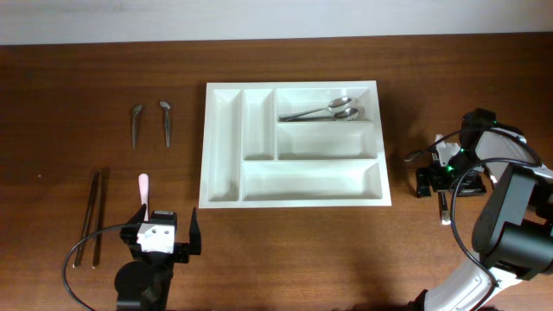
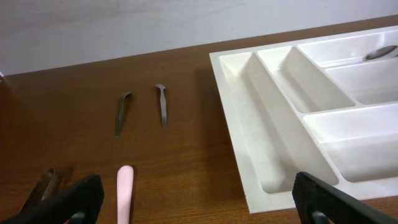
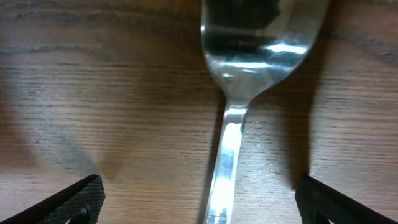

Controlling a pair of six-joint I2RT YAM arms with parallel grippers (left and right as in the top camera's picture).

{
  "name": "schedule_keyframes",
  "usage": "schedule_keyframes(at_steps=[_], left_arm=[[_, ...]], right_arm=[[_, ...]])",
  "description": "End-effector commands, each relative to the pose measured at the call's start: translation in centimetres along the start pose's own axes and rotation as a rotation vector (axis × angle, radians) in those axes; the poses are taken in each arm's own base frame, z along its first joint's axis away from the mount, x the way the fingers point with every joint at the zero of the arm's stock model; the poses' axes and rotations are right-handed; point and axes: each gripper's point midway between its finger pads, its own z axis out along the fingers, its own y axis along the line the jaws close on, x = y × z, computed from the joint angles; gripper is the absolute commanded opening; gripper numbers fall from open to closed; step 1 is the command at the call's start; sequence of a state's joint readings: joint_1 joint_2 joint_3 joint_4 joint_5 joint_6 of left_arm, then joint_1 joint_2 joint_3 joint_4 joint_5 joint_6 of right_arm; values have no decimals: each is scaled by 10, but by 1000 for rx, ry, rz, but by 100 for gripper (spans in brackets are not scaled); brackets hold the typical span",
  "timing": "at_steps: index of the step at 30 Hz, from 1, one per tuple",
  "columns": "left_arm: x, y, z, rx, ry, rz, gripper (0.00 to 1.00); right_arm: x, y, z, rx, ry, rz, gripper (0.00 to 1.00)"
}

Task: Pack container
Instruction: 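Move the right gripper right and lower it onto a silver fork handle, then carry the fork left and lower it into the tray's middle compartment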

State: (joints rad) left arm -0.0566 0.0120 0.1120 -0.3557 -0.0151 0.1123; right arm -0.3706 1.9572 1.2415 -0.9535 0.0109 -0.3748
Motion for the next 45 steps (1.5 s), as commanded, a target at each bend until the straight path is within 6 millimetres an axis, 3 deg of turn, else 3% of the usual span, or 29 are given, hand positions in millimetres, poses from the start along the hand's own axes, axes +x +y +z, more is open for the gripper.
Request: schedule_keyframes(at_steps=[1,3,9,12,16,19,22,25,35,41,45], left_arm=[[1,2,0,-12,-1,8,99],[1,2,0,-12,-1,8,99],[1,2,0,-12,-1,8,99],[1,2,0,-12,-1,8,99],[1,2,0,-12,-1,8,99],[1,2,0,-12,-1,8,99],[1,2,0,-12,-1,8,99],[1,2,0,-12,-1,8,99],[1,2,0,-12,-1,8,99],[1,2,0,-12,-1,8,99],[1,2,0,-12,-1,8,99]], right_arm=[[1,0,11,-8,19,-7,99],[0,-1,11,-7,13,-7,98],[-1,-1,11,-4,9,-7,75],[-2,-2,11,-3,6,-7,73],[-6,-3,11,4,-11,-7,63],[-9,-5,11,9,-23,-7,62],[-11,-5,11,12,-30,-7,44],[-12,-6,11,13,-34,-7,39],[-13,-6,11,16,-39,-7,6],[-15,-7,9,18,-45,10,4],[-25,-11,-6,21,-65,92,4]])
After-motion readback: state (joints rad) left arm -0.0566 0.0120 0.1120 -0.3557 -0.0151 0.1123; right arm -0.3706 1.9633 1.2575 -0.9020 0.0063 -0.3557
